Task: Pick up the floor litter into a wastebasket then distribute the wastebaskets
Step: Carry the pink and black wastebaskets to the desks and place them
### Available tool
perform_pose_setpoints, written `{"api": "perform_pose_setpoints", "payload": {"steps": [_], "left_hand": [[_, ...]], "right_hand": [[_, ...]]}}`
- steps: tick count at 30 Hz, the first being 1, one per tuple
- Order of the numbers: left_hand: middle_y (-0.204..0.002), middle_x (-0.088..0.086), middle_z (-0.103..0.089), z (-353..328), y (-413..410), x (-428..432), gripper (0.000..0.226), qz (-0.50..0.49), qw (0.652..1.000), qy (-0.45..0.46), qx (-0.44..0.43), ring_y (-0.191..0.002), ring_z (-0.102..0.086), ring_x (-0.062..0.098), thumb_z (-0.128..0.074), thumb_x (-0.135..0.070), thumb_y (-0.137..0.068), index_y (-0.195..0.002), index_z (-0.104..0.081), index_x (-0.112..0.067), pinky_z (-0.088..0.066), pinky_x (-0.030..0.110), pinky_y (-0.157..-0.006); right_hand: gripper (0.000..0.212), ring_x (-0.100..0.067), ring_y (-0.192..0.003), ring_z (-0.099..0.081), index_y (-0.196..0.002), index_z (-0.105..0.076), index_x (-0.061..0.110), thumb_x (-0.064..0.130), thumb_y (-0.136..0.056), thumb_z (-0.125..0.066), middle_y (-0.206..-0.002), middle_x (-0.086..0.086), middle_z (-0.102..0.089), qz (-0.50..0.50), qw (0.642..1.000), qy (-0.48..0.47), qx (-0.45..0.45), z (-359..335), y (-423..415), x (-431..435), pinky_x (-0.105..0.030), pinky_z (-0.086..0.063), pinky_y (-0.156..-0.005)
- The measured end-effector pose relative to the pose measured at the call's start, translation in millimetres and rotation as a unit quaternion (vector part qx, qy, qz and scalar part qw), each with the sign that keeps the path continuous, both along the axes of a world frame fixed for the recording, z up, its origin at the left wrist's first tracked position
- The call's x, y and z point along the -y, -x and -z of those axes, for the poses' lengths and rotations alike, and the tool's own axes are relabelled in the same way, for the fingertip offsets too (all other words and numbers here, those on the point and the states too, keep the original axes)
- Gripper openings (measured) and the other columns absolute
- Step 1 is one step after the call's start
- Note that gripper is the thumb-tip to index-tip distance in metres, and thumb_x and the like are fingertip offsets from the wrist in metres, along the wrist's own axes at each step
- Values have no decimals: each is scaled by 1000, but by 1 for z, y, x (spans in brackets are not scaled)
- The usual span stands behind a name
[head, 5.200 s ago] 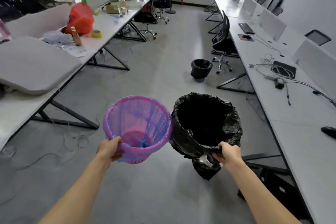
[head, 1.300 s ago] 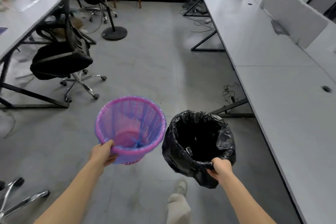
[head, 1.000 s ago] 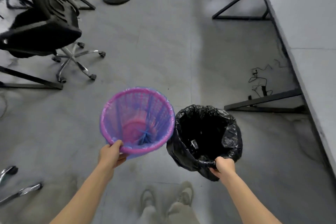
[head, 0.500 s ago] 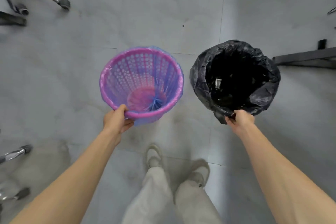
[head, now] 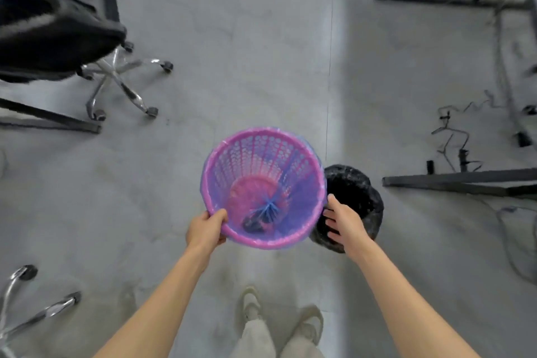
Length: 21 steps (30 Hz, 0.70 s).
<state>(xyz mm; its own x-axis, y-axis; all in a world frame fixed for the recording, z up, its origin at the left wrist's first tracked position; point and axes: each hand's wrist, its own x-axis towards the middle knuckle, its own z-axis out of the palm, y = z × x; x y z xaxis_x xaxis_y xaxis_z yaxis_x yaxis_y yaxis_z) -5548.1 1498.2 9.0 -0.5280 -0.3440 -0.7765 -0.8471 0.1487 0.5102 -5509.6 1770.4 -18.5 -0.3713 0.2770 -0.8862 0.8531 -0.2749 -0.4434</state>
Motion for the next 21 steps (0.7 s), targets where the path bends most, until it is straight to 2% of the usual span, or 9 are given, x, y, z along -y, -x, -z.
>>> {"api": "perform_pose_setpoints", "payload": {"steps": [4,6,9,13,17,21], "left_hand": [[-68,8,-67,-97,34,6,18,55,997,-39,-34,-64,-60,22,-64,-28,-67,-75,-69,-13,-62,45,-74],[-73,8,-66,-140,58,10,21,63,995,-56,-56,-66,-59,21,-62,-29,-63,-76,-68,-15,-61,42,-74],[-80,8,-67,-187,95,9,11,66,993,-73,-69,-71,-60,21,-63,-24,-72,-79,-67,-17,-59,38,-73],[-85,6,-68,-214,153,2,7,89,989,-80,-89,-73,-63,19,-62,-13,-83,-87,-67,-17,-59,35,-71],[-92,15,-67,-213,241,-14,19,112,987,-63,-101,-73,-62,22,-67,-13,-84,-100,-61,-5,-59,37,-69],[-91,13,-65,-220,338,-43,14,108,986,-75,-101,-71,-63,23,-62,-12,-90,-102,-59,-7,-54,31,-62]], "right_hand": [[36,-21,-104,-68,-115,-65,20,47,-90,-67,-113,3,-73,-14,998,-2,-59,-112,35,7,-41,-56,-89],[23,-21,-98,-69,-108,-63,19,33,-91,-69,-114,-4,-72,-36,996,-44,-74,-157,52,11,-37,-58,-77],[16,-28,-96,-68,-100,-57,18,15,-87,-64,-113,-11,-66,-76,984,-132,-89,-206,77,16,-45,-63,-70],[18,-25,-86,-69,-101,-53,17,9,-85,-56,-104,-5,-61,-77,974,-173,-120,-254,115,13,-42,-63,-60],[17,-22,-82,-69,-99,-53,16,5,-87,-57,-103,-5,-61,-51,973,-170,-146,-264,175,-3,-33,-61,-56],[16,-23,-78,-71,-99,-50,15,4,-89,-53,-101,-7,-60,-53,971,-181,-144,-270,257,-30,-33,-62,-57]]}}
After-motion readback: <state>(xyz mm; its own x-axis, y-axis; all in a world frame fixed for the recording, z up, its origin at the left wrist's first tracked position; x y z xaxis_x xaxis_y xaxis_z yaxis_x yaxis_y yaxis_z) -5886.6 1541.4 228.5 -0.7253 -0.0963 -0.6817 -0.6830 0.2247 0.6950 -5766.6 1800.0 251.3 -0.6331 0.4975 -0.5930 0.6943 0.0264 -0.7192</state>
